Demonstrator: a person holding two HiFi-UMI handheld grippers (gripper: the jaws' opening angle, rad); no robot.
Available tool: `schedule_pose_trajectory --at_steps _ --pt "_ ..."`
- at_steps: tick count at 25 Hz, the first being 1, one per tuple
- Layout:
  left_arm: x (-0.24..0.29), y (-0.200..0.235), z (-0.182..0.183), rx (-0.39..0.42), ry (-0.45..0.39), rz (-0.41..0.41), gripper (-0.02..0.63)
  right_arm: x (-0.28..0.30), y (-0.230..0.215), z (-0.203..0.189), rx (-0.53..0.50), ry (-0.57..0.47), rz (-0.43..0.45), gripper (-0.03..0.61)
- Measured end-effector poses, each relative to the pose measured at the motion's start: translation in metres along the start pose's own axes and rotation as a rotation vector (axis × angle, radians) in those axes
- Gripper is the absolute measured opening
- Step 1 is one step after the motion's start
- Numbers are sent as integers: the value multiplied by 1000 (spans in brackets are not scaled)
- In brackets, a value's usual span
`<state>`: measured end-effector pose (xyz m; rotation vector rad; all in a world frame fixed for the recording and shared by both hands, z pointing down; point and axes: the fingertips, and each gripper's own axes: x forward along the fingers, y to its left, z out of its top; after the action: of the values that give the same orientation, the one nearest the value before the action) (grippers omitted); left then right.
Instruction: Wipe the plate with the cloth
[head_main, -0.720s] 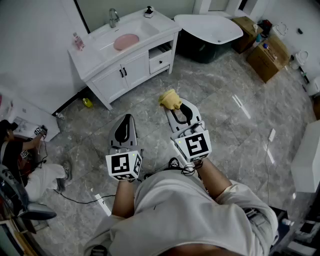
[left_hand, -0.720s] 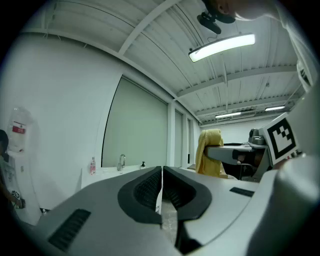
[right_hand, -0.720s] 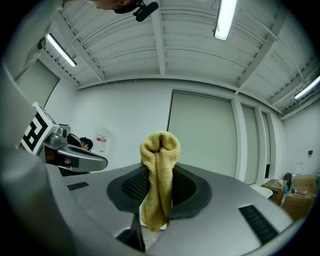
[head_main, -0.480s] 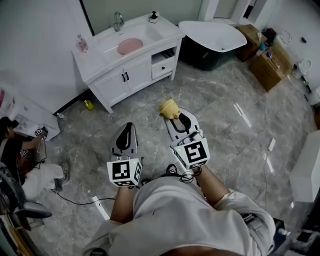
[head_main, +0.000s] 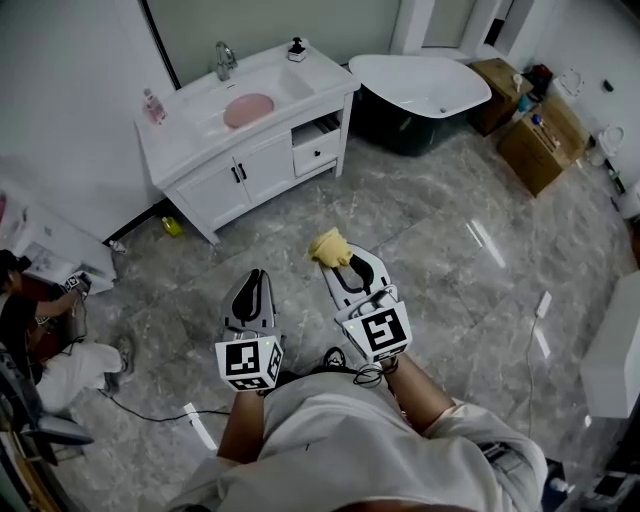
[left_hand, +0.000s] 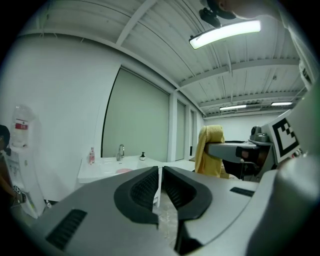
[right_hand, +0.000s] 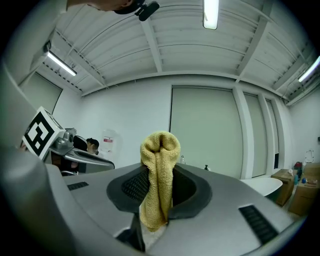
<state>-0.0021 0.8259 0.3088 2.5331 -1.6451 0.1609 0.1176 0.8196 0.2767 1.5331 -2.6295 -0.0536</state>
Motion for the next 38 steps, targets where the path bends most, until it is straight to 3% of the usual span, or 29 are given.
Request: schedule_pose_trajectory --at_steps 2,5,8,14,20,27,31,38 --pt "4 -8 -10 1 20 19 33 -5 -15 -10 14 9 -4 89" --pt "12 -5 -20 5 59 48 92 4 -34 -23 37 15 1 89" --pt "24 9 -25 16 98 62 92 22 -42 -26 66 -21 -4 89" --pt "81 39 -32 0 141 27 92 77 -49 -38 101 49 5 89" --pt "160 89 -15 -22 120 -54 92 156 -74 -29 51 80 -36 89" --pt "225 186 26 5 84 -107 91 267 -74 2 28 79 -62 89" --pt "248 237 23 -3 91 -113 92 313 -74 -1 32 101 -83 89" --pt "268 282 4 -56 129 -93 91 368 -77 -23 18 168 -68 89"
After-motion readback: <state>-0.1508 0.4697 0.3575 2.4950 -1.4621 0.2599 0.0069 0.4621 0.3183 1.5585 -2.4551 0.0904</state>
